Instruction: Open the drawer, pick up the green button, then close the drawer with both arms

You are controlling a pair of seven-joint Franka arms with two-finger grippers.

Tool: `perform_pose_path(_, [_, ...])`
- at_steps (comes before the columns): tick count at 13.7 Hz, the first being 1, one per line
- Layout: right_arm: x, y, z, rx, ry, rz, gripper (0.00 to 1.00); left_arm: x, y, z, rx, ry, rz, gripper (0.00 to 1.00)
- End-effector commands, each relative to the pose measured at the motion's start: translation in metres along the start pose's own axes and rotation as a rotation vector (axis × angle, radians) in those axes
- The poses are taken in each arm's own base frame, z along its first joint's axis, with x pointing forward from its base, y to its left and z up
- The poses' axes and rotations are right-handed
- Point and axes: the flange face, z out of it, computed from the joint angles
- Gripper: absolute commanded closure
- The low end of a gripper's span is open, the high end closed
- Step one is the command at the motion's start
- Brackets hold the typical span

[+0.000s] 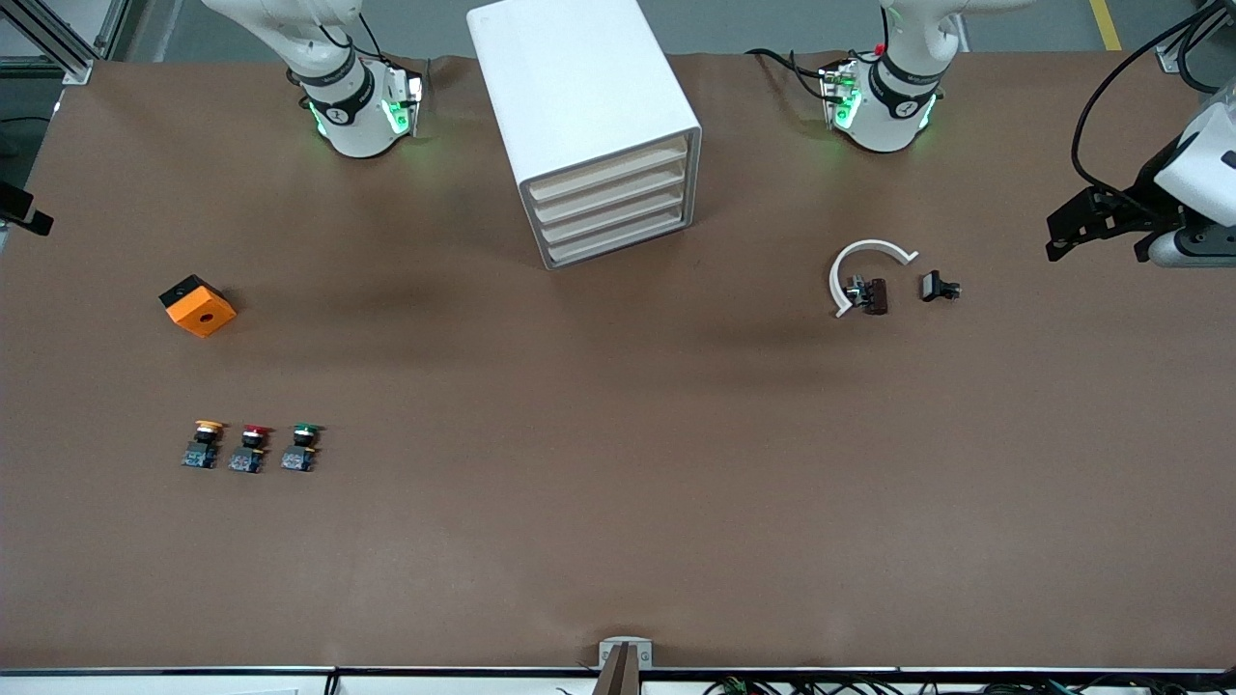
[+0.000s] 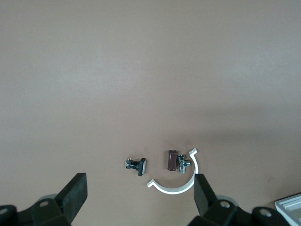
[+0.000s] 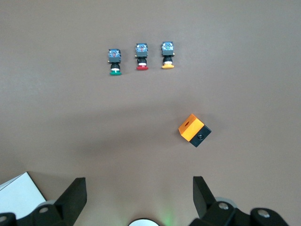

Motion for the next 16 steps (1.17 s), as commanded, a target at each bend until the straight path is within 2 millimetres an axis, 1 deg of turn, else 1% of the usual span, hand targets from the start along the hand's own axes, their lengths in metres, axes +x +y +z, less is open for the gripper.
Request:
perform_pose_path(1, [-0.013, -0.012, -0.008, -0.008, 0.016, -0.029, 0.00, 0.003, 0.003, -0.008, -0.003, 0.003, -0.019, 0.00])
perform_pose_path(2, [-0.014, -0.012, -0.008, -0.008, 0.011, -0.030, 0.00, 0.003, 0.005, -0.008, -0.026, 0.002, -0.022, 0.00])
perform_pose_path(3, [-0.019, -0.011, -0.007, -0.006, 0.011, -0.030, 0.00, 0.003, 0.002, -0.009, -0.051, 0.003, -0.033, 0.00])
perform_pose_path(5, [-0.031, -0.012, -0.002, -0.003, 0.007, -0.034, 0.00, 0.003, 0.002, -0.009, -0.056, 0.003, -0.039, 0.00])
perform_pose_path(8, [-0.038, -0.012, 0.001, -0.001, 0.007, -0.037, 0.00, 0.003, 0.000, -0.010, -0.053, 0.005, -0.039, 0.00])
perform_pose_path(9, [-0.042, -0.015, 0.003, 0.000, 0.005, -0.044, 0.00, 0.003, -0.001, -0.010, -0.053, 0.005, -0.041, 0.00])
perform_pose_path(12, [-0.063, -0.020, 0.012, 0.004, 0.037, -0.057, 0.00, 0.003, -0.001, -0.010, -0.053, 0.005, -0.039, 0.00])
perform_pose_path(16, [-0.063, -0.020, 0.012, -0.020, 0.043, -0.063, 0.00, 0.003, 0.001, -0.010, -0.053, 0.005, -0.041, 0.00])
